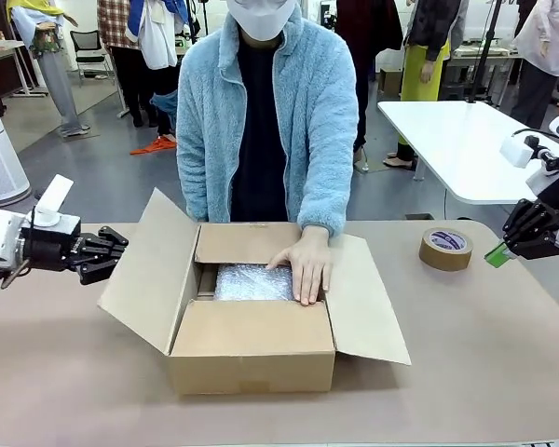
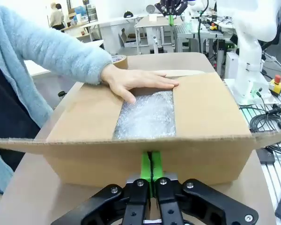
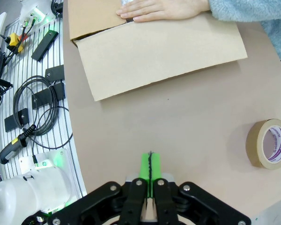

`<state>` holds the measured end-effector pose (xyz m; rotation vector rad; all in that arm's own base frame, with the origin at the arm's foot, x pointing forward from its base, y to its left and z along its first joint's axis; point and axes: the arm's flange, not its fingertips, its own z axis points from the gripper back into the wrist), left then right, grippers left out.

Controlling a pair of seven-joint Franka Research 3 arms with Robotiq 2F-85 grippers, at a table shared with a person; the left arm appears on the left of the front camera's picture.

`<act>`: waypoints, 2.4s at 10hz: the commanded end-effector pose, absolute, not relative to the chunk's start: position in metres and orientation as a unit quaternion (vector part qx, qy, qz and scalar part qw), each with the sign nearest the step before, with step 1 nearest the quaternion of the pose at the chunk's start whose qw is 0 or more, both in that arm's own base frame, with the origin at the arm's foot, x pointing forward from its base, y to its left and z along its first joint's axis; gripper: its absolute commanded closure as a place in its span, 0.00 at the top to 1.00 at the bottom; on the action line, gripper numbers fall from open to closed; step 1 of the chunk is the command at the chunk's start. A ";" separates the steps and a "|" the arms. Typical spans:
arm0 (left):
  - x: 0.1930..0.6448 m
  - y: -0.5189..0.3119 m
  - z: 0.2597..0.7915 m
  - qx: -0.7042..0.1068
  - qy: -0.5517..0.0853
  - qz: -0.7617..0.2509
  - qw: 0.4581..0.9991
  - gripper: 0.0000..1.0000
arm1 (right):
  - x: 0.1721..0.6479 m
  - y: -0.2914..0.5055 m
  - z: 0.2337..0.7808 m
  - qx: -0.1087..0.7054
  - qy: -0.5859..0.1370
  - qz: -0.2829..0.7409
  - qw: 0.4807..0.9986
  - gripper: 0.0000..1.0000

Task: Wrap the clocks to prevent damage.
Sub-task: Push the right (or left) flap of the Package Box to close it.

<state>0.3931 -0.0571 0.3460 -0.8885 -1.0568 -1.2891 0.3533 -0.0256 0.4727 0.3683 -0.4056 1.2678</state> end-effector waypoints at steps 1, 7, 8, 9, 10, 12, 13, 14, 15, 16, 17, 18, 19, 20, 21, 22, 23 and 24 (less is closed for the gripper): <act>0.389 -0.072 0.342 -0.384 -0.477 -0.560 0.558 0.00 | 0.354 -0.025 0.472 0.170 -0.192 0.585 0.770 0.01; 0.387 -0.149 0.325 -0.396 -0.449 -0.617 0.511 0.00 | 0.354 -0.025 0.472 0.170 -0.192 0.585 0.770 0.01; 0.381 -0.158 0.302 -0.396 -0.428 -0.633 0.509 0.00 | 0.354 -0.025 0.472 0.170 -0.192 0.585 0.770 0.01; 0.372 -0.163 0.279 -0.400 -0.411 -0.638 0.513 0.00 | 0.354 -0.025 0.472 0.170 -0.192 0.585 0.770 0.01; 0.367 -0.163 0.260 -0.406 -0.396 -0.639 0.521 0.00 | 0.354 -0.025 0.472 0.170 -0.192 0.585 0.770 0.01; 0.368 -0.156 0.262 -0.400 -0.410 -0.632 0.522 0.00 | 0.354 -0.025 0.472 0.170 -0.192 0.585 0.770 0.01; 0.372 -0.152 0.268 -0.399 -0.422 -0.625 0.522 0.00 | 0.354 -0.025 0.472 0.170 -0.192 0.585 0.770 0.01; 0.376 -0.148 0.274 -0.397 -0.432 -0.620 0.521 0.00 | 0.354 -0.025 0.472 0.170 -0.192 0.585 0.770 0.01; 0.379 -0.145 0.280 -0.386 -0.445 -0.616 0.523 0.00 | 0.354 -0.025 0.472 0.170 -0.192 0.585 0.770 0.01; 0.386 -0.140 0.286 -0.377 -0.458 -0.610 0.525 0.00 | 0.354 -0.025 0.472 0.170 -0.192 0.585 0.770 0.01; 0.394 -0.135 0.290 -0.377 -0.467 -0.600 0.528 0.00 | 0.354 -0.025 0.472 0.170 -0.192 0.585 0.770 0.01; 0.395 -0.133 0.289 -0.371 -0.472 -0.598 0.531 0.00 | 0.354 -0.025 0.472 0.170 -0.192 0.585 0.770 0.01; 0.396 -0.131 0.286 -0.368 -0.471 -0.593 0.539 0.00 | 0.354 -0.025 0.472 0.170 -0.192 0.585 0.770 0.01; 0.400 -0.128 0.284 -0.370 -0.469 -0.587 0.547 0.00 | 0.354 -0.025 0.472 0.170 -0.192 0.585 0.770 0.01; 0.401 -0.127 0.285 -0.364 -0.467 -0.578 0.562 0.00 | 0.354 -0.025 0.472 0.170 -0.192 0.585 0.770 0.01; 0.396 -0.121 0.289 -0.364 -0.464 -0.578 0.564 0.00 | 0.354 -0.025 0.472 0.170 -0.192 0.585 0.770 0.01; 0.399 -0.127 0.297 -0.397 -0.448 -0.583 0.549 0.00 | 0.354 -0.025 0.472 0.170 -0.192 0.585 0.770 0.01; 0.399 -0.127 0.297 -0.397 -0.448 -0.583 0.549 0.00 | 0.354 -0.025 0.472 0.170 -0.192 0.585 0.770 0.01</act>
